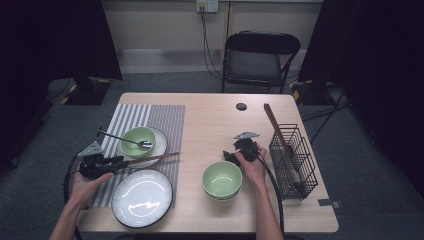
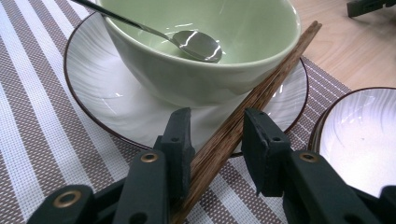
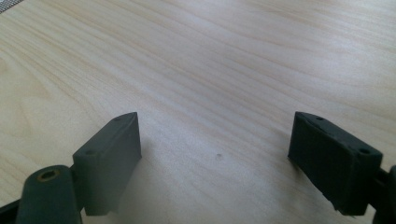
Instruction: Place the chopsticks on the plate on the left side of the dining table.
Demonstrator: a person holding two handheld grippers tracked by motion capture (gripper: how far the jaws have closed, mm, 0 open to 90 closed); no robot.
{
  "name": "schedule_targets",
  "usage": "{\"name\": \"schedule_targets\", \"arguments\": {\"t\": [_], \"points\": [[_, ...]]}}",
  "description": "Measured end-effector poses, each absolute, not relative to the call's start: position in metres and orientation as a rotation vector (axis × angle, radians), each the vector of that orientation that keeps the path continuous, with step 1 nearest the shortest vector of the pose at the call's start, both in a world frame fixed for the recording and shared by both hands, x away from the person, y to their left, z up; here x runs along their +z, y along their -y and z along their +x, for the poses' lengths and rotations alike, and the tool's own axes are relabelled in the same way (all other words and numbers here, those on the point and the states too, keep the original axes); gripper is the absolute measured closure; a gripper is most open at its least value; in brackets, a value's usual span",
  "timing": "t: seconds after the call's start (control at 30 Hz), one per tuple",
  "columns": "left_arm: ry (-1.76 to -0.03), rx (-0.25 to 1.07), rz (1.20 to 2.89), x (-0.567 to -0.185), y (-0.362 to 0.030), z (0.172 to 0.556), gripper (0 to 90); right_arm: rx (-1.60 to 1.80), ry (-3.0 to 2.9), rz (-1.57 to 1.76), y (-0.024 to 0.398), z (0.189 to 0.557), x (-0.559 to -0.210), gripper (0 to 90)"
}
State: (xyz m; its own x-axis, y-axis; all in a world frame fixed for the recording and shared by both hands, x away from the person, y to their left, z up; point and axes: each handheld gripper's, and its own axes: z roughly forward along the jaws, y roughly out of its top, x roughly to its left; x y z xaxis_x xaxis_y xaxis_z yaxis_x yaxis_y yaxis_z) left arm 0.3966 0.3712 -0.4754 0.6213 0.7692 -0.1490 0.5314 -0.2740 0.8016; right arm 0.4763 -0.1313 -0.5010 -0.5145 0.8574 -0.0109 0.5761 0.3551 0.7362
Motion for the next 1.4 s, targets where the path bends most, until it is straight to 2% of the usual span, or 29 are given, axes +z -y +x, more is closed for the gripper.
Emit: {"name": "schedule_targets", "arguments": {"t": [1.4], "points": [[-1.05, 0.395, 1.928, -0.4753, -0.3779, 0.3971, 59.1, 0.97, -2.228, 1.254, 0.1313, 0.4762, -0.501, 16.0]]}}
